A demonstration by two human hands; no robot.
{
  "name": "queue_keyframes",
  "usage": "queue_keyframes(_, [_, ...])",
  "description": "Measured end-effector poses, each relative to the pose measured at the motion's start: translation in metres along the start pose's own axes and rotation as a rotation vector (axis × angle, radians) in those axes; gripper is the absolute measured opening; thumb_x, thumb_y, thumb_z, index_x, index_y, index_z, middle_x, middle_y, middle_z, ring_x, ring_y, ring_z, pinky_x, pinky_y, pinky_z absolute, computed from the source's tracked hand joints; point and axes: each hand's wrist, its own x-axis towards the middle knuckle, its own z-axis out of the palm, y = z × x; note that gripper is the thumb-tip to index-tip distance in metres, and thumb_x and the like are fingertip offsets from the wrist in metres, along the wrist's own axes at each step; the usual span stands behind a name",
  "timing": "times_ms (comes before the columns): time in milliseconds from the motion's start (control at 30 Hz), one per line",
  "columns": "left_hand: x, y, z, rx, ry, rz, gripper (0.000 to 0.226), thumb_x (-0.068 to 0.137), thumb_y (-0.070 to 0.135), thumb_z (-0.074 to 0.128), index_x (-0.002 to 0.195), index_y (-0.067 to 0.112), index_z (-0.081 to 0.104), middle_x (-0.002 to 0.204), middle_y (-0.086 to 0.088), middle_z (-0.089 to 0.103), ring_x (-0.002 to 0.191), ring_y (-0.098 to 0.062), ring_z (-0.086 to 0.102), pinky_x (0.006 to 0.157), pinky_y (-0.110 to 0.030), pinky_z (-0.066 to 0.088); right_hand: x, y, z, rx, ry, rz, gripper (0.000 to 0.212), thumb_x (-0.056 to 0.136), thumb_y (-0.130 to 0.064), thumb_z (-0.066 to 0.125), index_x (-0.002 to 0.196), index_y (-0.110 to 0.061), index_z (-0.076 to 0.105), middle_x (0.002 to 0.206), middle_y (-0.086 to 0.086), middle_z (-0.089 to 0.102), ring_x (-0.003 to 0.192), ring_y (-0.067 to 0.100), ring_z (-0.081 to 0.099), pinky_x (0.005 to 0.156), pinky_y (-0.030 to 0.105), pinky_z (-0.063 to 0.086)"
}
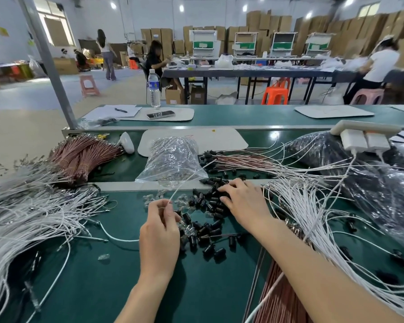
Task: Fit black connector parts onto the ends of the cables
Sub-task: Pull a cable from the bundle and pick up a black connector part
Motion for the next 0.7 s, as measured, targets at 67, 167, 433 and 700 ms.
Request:
queue_keyframes(67, [0.0,-0.003,0.001,-0.023,-0.006,-0.014,0.012,0.106,0.037,0.044,0.097,0.038,0.051,0.084,0.02,0.067,0.053,-0.01,0.057,0.049,-0.023,0.045,0.003,0.0,-0.004,-0.053,-0.023,-0.001,0.034,0.105,-0.043,0.046,0.136,-0.032,0.056,0.139,0.0,0.052,0.128,0.025,0.046,0.104,0.041,0.038])
queue_keyframes(167, [0.0,-0.005,0.003,-0.039,-0.014,-0.018,0.012,0.106,0.038,0.044,0.097,0.039,0.052,0.084,0.019,0.067,0.053,-0.01,0.057,0.05,-0.022,0.045,0.004,-0.003,-0.008,-0.08,-0.052,0.028,0.032,0.104,-0.043,0.049,0.127,-0.024,0.058,0.133,0.001,0.054,0.125,0.025,0.047,0.105,0.041,0.039])
queue_keyframes(433, [-0.002,-0.004,0.001,-0.097,-0.108,0.059,0.015,0.105,0.035,0.048,0.095,0.045,0.053,0.081,0.012,0.069,0.05,-0.011,0.053,0.047,-0.025,0.044,-0.031,0.006,-0.02,0.936,0.284,0.296,0.013,0.092,-0.032,0.072,0.094,-0.021,0.065,0.09,-0.007,0.07,0.078,-0.002,0.065,0.07,0.011,0.051])
queue_keyframes(700, [-0.009,-0.002,0.003,-0.152,-0.273,0.181,0.012,0.097,0.044,0.051,0.104,0.04,0.06,0.082,0.008,0.07,0.072,-0.015,0.065,0.06,-0.023,0.05,-0.065,0.02,-0.018,1.952,0.303,0.514,0.032,0.078,-0.021,0.068,0.107,-0.007,0.07,0.083,0.002,0.068,0.074,0.012,0.068,0.069,0.02,0.059])
